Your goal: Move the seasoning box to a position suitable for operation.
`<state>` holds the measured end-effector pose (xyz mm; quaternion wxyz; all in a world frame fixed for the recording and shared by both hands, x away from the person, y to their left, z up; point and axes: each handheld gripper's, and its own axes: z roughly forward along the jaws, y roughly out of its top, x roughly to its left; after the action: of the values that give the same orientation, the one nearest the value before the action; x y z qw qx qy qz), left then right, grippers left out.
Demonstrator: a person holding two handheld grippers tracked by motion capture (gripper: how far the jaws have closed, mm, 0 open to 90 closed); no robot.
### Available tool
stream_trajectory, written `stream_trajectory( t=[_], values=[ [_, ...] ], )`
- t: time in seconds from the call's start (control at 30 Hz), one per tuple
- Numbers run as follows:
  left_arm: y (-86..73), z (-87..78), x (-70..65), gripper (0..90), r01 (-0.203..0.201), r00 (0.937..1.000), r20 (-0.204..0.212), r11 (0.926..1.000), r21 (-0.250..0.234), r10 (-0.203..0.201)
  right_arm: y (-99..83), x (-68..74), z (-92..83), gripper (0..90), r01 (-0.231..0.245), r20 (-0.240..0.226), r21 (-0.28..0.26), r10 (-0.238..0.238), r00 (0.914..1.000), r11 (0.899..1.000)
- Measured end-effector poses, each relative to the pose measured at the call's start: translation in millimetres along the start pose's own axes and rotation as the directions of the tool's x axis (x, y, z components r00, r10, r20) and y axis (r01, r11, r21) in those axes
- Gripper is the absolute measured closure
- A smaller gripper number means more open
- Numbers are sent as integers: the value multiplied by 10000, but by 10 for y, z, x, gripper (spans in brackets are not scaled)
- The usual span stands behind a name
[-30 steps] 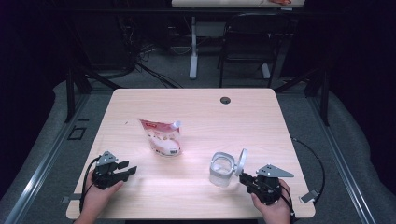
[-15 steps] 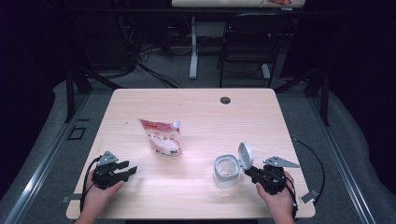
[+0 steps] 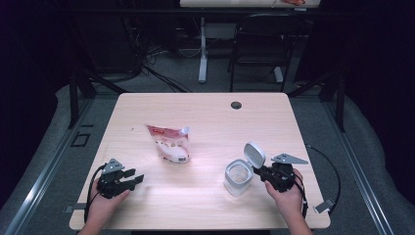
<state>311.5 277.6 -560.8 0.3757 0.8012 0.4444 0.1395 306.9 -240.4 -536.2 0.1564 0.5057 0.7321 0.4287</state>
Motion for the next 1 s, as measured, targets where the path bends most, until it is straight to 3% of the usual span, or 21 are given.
stream_trajectory(
  t=[0.2,0.37,0.5,0.67,0.8,1.0],
  values=[
    [-2,-7,3,514,50,10000,-29,10000,-59,-50,16,-37,4,765,5,-104,-43,-6,9999,10000],
    [-18,-25,2,513,87,9999,-92,9999,-96,-88,-20,-54,-86,695,-193,-294,-384,182,9994,9991],
    [-26,-49,-5,512,115,9999,-108,9997,-203,-118,-63,-46,-172,631,-64,-227,-546,51,9997,9985],
    [-26,-51,-19,512,107,9999,-67,9997,-230,-109,-87,-22,-252,550,327,45,-584,-325,9995,9978],
    [-18,-48,-26,512,62,10000,-16,9997,-232,-62,-94,16,-269,488,726,377,-965,-693,9969,9927],
    [-17,-59,-20,518,113,9999,103,9995,-301,-109,-123,31,-280,504,1060,552,-941,-1011,9933,9899]
  ],
)
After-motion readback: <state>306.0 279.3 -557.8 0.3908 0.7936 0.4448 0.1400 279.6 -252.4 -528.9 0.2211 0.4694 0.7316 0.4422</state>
